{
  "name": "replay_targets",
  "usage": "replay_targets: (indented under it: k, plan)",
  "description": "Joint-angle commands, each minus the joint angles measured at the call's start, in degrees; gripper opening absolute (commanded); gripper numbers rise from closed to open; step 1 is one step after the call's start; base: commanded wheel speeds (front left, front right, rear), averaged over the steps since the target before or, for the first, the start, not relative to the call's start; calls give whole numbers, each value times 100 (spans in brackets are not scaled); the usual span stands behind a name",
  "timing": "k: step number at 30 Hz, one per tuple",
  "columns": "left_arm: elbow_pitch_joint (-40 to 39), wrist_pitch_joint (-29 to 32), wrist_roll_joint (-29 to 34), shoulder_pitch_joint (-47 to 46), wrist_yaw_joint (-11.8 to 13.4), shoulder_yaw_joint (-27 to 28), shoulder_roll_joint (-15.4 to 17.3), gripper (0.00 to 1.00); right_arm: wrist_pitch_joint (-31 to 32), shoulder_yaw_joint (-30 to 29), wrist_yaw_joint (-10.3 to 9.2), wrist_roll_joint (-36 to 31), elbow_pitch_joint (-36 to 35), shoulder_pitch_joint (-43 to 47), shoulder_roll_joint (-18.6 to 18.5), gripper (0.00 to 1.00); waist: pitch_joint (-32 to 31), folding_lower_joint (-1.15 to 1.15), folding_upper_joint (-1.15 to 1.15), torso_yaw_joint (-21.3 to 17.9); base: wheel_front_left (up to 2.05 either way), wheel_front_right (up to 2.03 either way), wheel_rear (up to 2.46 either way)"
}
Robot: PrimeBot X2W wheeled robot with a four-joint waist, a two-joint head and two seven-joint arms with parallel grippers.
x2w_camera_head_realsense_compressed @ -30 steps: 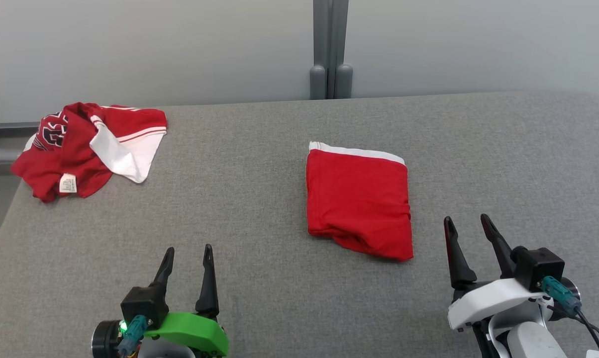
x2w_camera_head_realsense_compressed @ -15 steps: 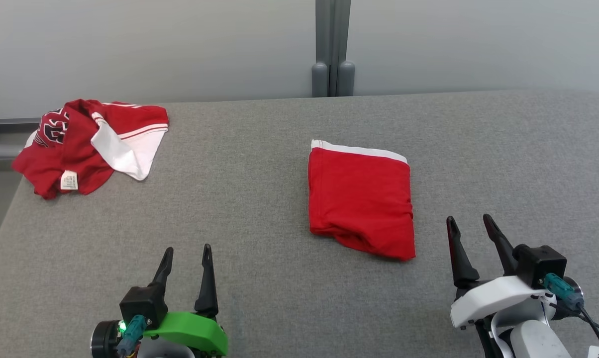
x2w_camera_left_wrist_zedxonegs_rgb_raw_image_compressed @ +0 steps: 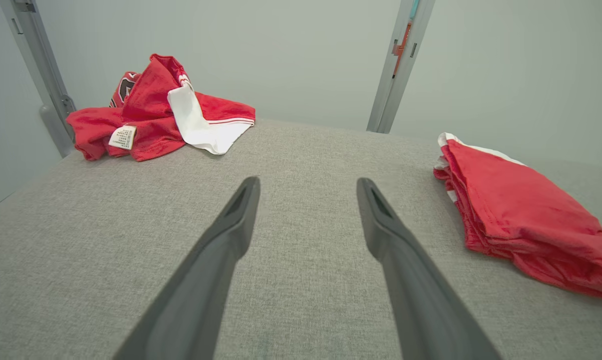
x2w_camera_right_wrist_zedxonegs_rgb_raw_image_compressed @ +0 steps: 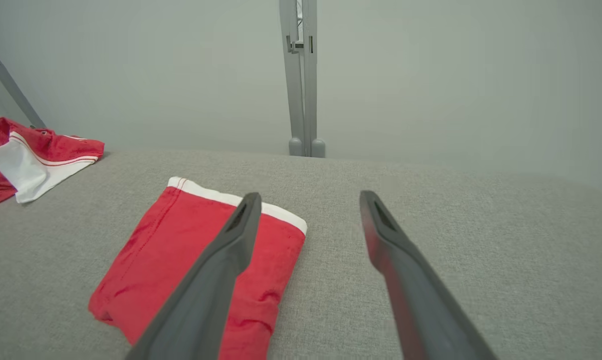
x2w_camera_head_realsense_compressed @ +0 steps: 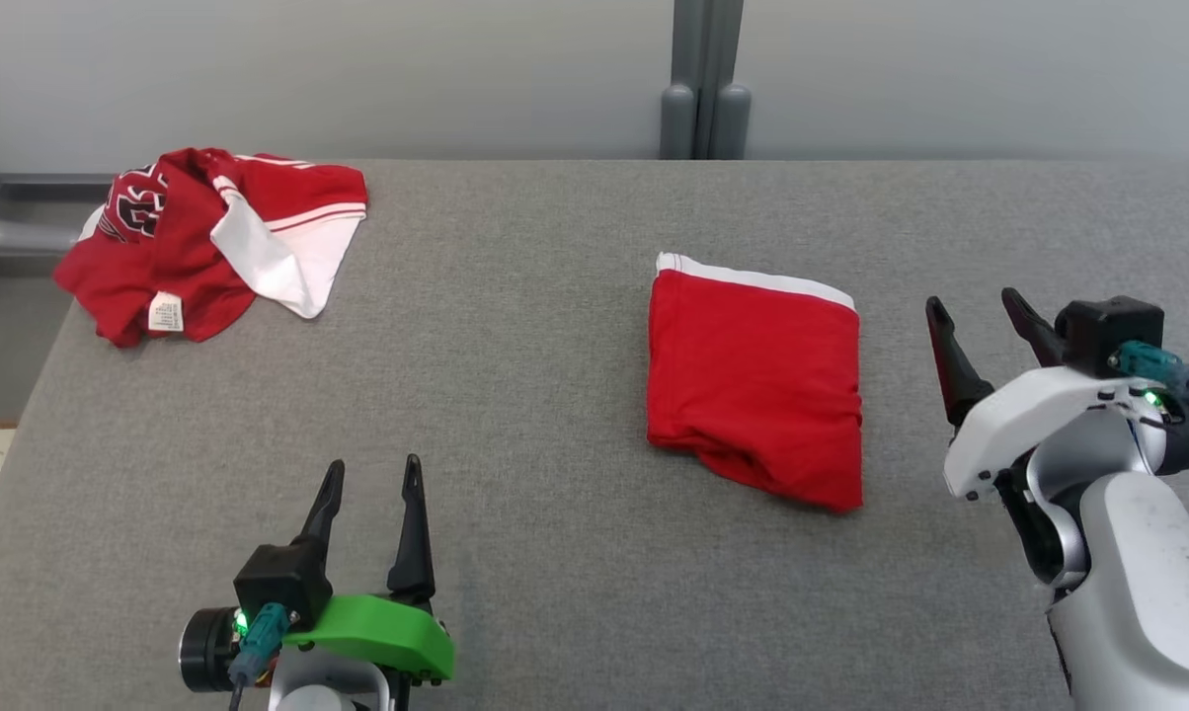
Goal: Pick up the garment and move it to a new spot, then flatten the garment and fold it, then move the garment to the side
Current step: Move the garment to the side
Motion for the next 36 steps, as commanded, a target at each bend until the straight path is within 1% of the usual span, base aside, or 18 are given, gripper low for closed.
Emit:
replay_targets:
  k: [1, 4, 9, 16, 21, 22, 23, 24, 25, 28, 31, 33, 36]
  plan:
    - [-18, -3, -7, -128, 28, 5, 11, 100, 236, 26, -7, 144, 132, -101, -50, 100, 180, 0, 0, 189, 0, 0, 0]
    - [-48, -2, -20, -186, 38, 7, 12, 100, 749, 90, -7, 358, 414, -290, -188, 100, 321, 0, 0, 352, 0, 0, 0]
    - [-111, -2, -44, -289, 81, 18, 12, 100, 1334, 246, -7, 609, 977, -482, -379, 100, 560, 0, 0, 628, 0, 0, 0]
    - [-145, -2, -82, -355, 105, 12, 12, 100, 1612, 109, -7, 1002, 1650, -690, -355, 100, 750, 0, 0, 910, 0, 0, 0]
    - [-154, -3, -56, -350, 141, 62, 11, 100, 1735, 152, -7, 1194, 2084, -890, -358, 100, 784, 0, 0, 943, 0, 0, 0]
    - [-154, -3, -46, -353, 146, 72, 11, 100, 1738, 184, -7, 1191, 2166, -939, -365, 61, 789, 0, 0, 932, 0, 0, 0]
    - [-156, -2, -25, -356, 136, 78, 11, 100, 1723, 215, -7, 1194, 2230, -975, -361, 36, 798, 0, 0, 917, 0, 0, 0]
    - [-163, -3, -12, -367, 122, 80, 11, 100, 1690, 242, -7, 1209, 2282, -1016, -367, 22, 812, 0, 0, 894, 0, 0, 0]
    - [-173, -3, -2, -384, 108, 78, 11, 100, 1631, 298, -7, 1210, 2329, -1066, -387, 0, 828, 0, 0, 858, 0, 0, 0]
    - [-199, -2, 35, -380, 87, 45, 11, 100, 1434, 488, -7, 1166, 2363, -1232, -460, 0, 885, 0, 0, 670, 0, 0, 0]
    - [-242, -2, 32, -379, 97, -15, 11, 100, 1199, 679, -8, 1149, 2281, -1379, -581, 0, 965, 0, 0, 386, 0, 0, 0]
    - [-287, -3, -70, -411, 94, -69, 11, 100, 1028, 866, -8, 1120, 2194, -1431, -736, 0, 1040, 0, 0, 150, 0, 0, 0]
    - [-364, -2, -45, -529, 100, -197, 12, 100, 828, 950, -8, 1186, 2137, -1497, -933, 0, 1183, 0, 0, -280, 0, 0, 0]
